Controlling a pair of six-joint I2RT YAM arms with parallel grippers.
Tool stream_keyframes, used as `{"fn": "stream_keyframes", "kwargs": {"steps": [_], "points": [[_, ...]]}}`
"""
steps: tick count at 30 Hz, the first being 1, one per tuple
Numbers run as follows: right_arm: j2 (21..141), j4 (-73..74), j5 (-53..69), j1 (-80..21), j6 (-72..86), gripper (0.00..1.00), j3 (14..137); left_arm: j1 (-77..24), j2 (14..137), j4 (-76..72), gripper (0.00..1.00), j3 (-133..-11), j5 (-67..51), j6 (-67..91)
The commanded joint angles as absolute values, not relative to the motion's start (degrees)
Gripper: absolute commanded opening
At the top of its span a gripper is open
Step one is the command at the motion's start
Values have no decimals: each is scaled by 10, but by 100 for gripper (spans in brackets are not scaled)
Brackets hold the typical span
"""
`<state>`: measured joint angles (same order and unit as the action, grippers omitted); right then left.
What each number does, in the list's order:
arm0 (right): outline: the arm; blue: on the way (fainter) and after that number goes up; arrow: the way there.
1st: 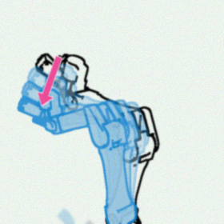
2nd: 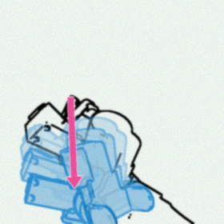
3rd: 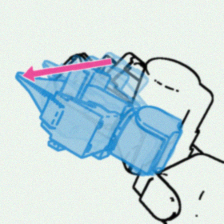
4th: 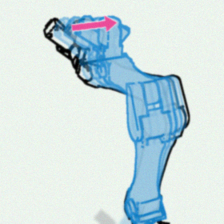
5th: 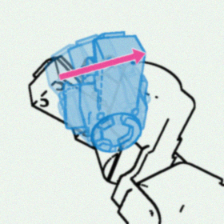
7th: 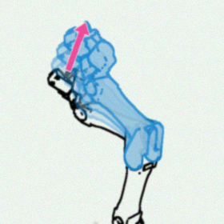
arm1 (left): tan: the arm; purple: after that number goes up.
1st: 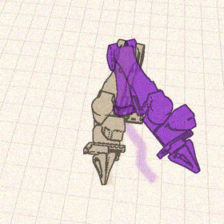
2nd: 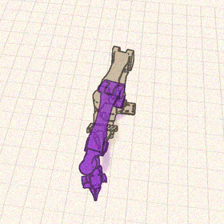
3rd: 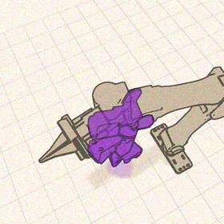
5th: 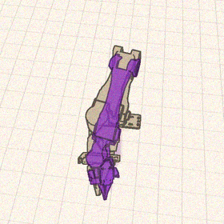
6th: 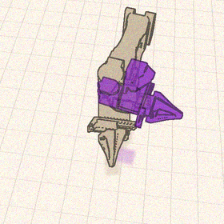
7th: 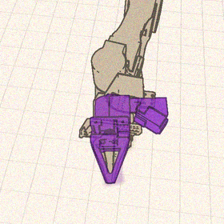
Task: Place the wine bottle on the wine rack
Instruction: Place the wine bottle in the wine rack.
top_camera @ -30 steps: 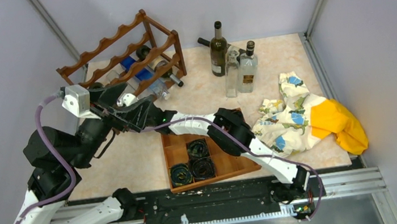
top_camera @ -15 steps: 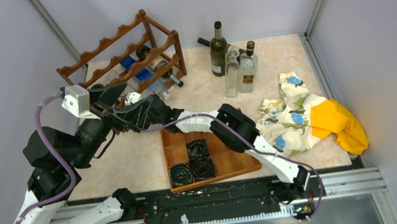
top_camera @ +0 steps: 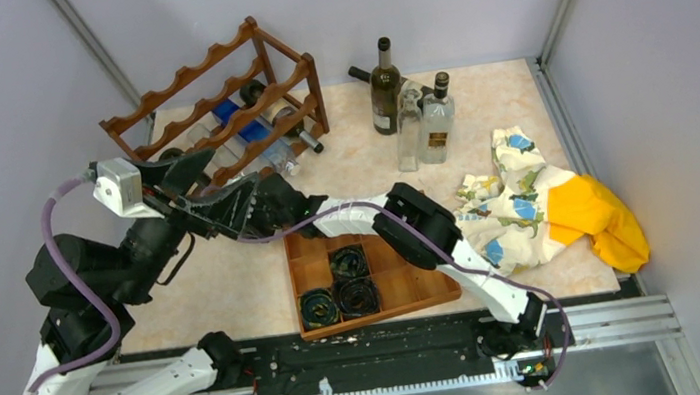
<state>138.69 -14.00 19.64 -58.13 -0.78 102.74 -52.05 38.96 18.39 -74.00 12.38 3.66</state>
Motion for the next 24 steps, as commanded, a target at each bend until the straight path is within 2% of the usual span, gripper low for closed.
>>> {"fn": "stream_keyframes", "kwargs": {"steps": [1,7,18,21,24], "points": [[1353,-122,173,-591,-27,15,1023,-524,388,171,99,-734,120,40],[1381,-126,128,-592,-30,15,1052,-524,391,173,99,-737,121,36],[1471,-60,97,-591,-35,15,1226,-524,400,185,99,-752,126,29],[1460,-47,127,-591,-44,16,1217,-524,401,184,99,-754,124,31],[1419,-59,158,-589,-58,16,1156,-524,400,180,99,-753,122,35]]}}
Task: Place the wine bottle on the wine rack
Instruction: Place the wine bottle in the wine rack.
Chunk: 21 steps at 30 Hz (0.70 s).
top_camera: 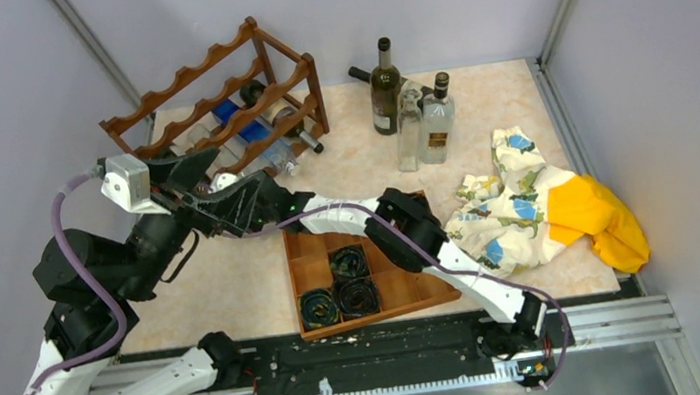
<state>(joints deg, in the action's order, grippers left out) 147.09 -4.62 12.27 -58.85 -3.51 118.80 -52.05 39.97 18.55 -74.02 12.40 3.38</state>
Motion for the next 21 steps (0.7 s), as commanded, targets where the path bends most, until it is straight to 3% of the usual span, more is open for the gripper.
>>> {"fn": "stream_keyframes", "kwargs": {"steps": [1,12,15,21], "points": [[1398,-66,167,-589,-64,16,1130,-524,400,177,99,-751,121,37],[1213,-12,336,-552,-119,25,993,-524,390,128,99,-719,87,67],[1153,58,393,-533,-153,36,981,-524,390,114,99,-716,79,71],[1012,210,473,-478,-281,70,913,-524,388,73,99,-713,62,83]]}}
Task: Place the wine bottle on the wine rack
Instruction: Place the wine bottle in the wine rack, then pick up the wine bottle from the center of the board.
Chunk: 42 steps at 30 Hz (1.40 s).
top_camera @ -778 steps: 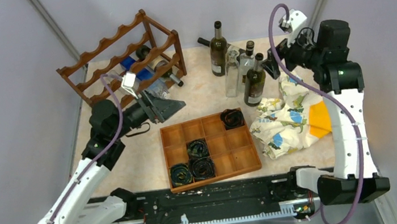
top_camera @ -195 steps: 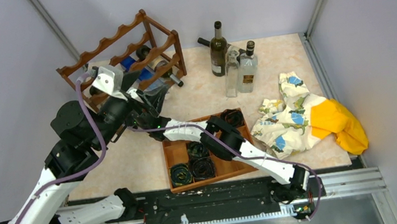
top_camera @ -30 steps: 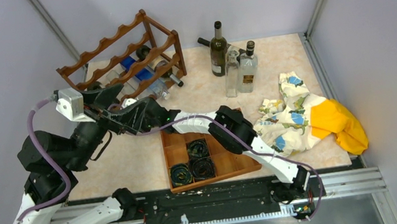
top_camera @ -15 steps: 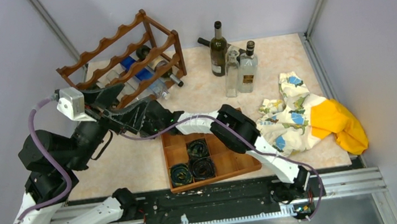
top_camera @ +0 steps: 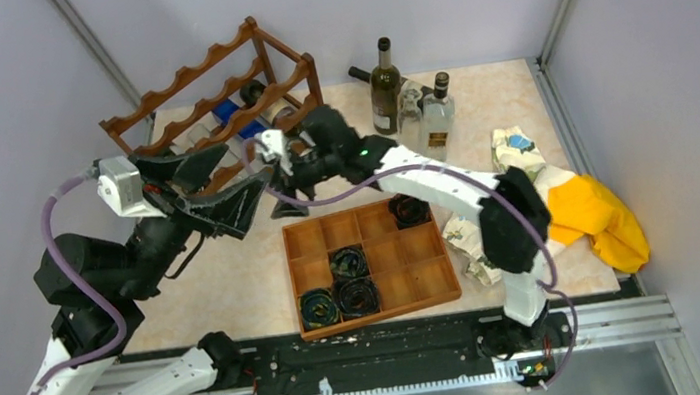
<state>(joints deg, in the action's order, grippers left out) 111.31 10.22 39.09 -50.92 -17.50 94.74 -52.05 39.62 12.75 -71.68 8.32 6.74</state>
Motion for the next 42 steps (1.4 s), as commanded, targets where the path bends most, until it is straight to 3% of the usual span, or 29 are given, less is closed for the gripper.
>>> {"fn": "stream_keyframes", "kwargs": {"steps": [1,8,14,24,28,34,42], "points": [[991,237,476,-467,-305,74,900,-524,388,65,99,-711,60,85],[863,374,437,-384,-417,88,863,-524,419,35,99,-716,40,87],[775,373,410,-307,-411,94,861,-524,454,16,99,-707,18,107],[679,151,497,-68,-85,95,774,-524,523,-28,99,-688,-19,142],[654,125,501,-18,-19,95,729,-523,544,-54,99,-670,-27,165],[627,217,488,-2,-69,96,708,-517,580,-77,99,-639,-34,229],[675,423,494,87,-169,98,750,-494,648,-111,99,-622,-57,308]]}}
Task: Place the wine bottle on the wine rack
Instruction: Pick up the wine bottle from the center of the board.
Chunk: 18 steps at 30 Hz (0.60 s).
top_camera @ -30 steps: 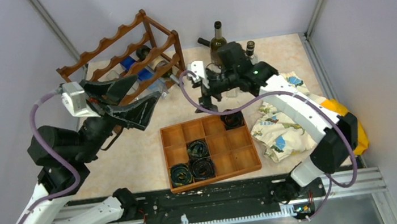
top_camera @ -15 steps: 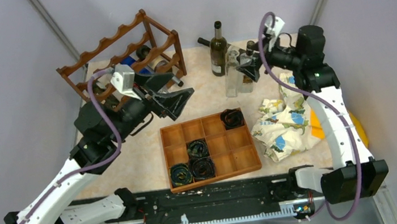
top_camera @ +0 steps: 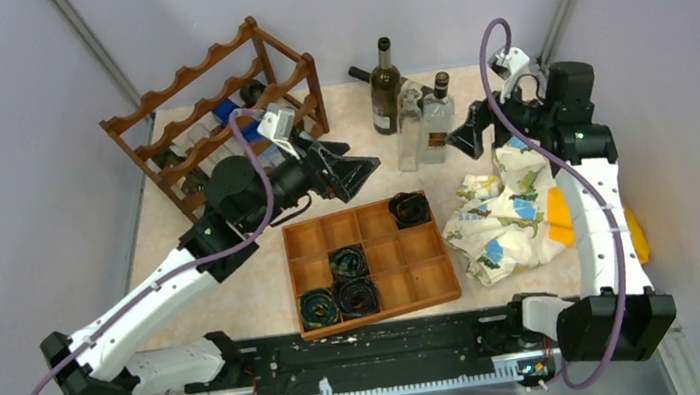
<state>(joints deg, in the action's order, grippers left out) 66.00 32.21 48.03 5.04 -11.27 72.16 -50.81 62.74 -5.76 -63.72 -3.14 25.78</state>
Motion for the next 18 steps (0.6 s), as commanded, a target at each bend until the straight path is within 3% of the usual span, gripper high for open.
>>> {"fn": "stream_keyframes", "kwargs": {"steps": [1,8,18], "points": [[675,430,494,97,-177,98,738,-489,656,-131,99,-613,-68,315],[614,278,490,128,-129,98,556,-439,749,-195,98,-610,-86,346],[570,136,507,153,-105,98,403,-439,962,-46,97,-825,-38,228]]}}
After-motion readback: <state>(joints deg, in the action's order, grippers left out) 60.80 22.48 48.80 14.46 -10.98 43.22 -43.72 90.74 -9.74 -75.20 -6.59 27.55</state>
